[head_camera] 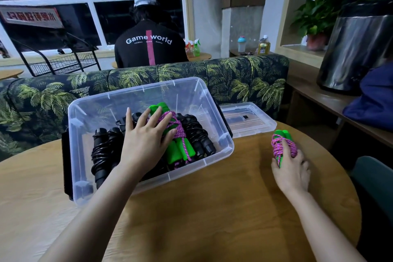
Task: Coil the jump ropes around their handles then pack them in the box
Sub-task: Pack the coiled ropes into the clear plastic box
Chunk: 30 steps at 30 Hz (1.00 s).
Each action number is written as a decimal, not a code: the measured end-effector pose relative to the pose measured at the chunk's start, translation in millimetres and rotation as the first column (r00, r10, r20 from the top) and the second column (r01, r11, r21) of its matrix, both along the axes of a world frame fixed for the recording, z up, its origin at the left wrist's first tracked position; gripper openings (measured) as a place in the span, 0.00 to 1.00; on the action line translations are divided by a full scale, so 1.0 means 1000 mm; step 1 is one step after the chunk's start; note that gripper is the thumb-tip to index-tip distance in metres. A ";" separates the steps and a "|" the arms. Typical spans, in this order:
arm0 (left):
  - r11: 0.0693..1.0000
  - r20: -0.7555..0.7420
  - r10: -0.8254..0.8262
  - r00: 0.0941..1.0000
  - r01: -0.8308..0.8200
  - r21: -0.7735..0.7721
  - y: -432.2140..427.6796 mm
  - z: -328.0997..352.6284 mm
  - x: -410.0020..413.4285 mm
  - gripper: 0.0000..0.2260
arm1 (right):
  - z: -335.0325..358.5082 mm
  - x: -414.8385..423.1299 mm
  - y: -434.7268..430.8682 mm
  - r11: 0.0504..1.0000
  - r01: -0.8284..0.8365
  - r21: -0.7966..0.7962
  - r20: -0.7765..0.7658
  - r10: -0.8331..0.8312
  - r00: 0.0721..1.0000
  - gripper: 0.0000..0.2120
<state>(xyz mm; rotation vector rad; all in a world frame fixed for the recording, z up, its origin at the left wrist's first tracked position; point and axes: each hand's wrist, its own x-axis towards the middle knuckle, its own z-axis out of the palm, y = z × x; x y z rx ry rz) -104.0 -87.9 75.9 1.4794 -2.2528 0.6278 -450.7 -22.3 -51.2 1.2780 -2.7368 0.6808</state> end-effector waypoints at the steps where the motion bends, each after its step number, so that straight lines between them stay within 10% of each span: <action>1: 1.000 0.000 -0.001 1.000 0.001 0.001 0.000 0.000 0.000 0.26 | 0.005 0.004 0.004 0.999 -0.007 -0.032 0.012 0.008 1.000 0.32; 10: 1.000 -0.046 0.009 0.999 -0.008 0.030 0.002 -0.001 0.000 0.34 | 0.120 0.097 0.036 0.689 -0.332 -0.644 -0.055 0.391 0.919 0.33; 22: 0.986 -0.182 -0.042 0.982 0.069 0.149 0.000 0.008 0.008 0.40 | 0.119 0.189 -0.017 0.813 -0.564 -0.143 -0.340 0.495 0.800 0.30; 30: 0.983 -0.160 -0.046 0.986 0.073 0.170 -0.003 0.009 0.009 0.42 | 0.114 0.174 -0.016 0.740 -0.673 0.009 -0.326 0.638 0.698 0.49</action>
